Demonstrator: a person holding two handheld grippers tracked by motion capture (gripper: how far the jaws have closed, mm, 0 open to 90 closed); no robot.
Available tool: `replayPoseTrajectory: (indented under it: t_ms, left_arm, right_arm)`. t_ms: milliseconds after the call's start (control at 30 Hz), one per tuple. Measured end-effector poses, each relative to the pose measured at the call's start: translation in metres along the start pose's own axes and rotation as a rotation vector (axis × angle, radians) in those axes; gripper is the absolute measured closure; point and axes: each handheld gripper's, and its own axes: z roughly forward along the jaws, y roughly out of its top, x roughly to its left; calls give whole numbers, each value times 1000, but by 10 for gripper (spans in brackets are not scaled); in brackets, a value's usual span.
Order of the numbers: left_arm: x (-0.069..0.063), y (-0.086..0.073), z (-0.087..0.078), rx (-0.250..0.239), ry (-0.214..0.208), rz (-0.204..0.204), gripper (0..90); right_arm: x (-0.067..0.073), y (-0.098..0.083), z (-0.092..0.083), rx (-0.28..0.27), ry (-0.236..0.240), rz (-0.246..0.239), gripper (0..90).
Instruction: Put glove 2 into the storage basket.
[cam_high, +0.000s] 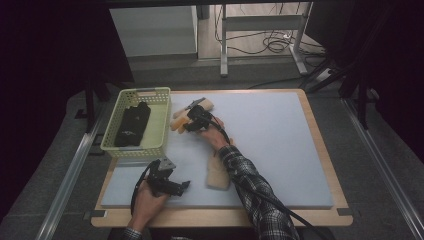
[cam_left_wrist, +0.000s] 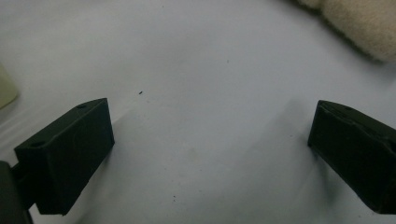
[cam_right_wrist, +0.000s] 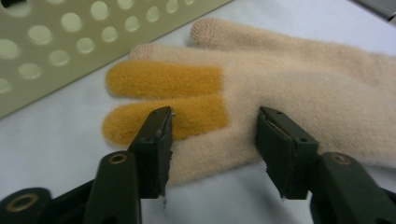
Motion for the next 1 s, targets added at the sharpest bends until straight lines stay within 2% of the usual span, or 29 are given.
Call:
replayPoseTrajectory:
  t_ms: [100, 133, 167, 200, 233, 300, 433, 567, 800, 1000]
  left_arm:
    - [0, 0, 0, 0, 0, 0, 4]
    - [0, 0, 0, 0, 0, 0, 4]
    - [0, 0, 0, 0, 0, 0, 4]
    - [0, 0, 0, 0, 0, 0, 4]
    - [0, 0, 0, 0, 0, 0, 5]
    - [0, 0, 0, 0, 0, 0, 4]
    - [0, 0, 0, 0, 0, 0, 4]
    - [0, 0, 0, 1, 0, 0, 5]
    - [0, 0, 0, 2, 0, 0, 4]
    - [0, 0, 0, 2, 0, 1, 4]
  right_arm:
    - [-1, -2, -1, -8, -9, 20, 589]
    - [-1, -2, -1, 1, -12, 23, 654]
    - [0, -1, -3, 17, -24, 26, 758]
    - [0, -1, -4, 27, -35, 25, 810]
    - [0, -1, -5, 33, -38, 30, 825]
    - [0, -1, -6, 41, -39, 35, 839]
    - [1, 0, -13, 66, -56, -2, 846]
    - [-3, -1, -27, 32, -39, 32, 847]
    - [-7, 0, -58, -7, -33, 31, 848]
    - [-16, -3, -86, -45, -38, 52, 847]
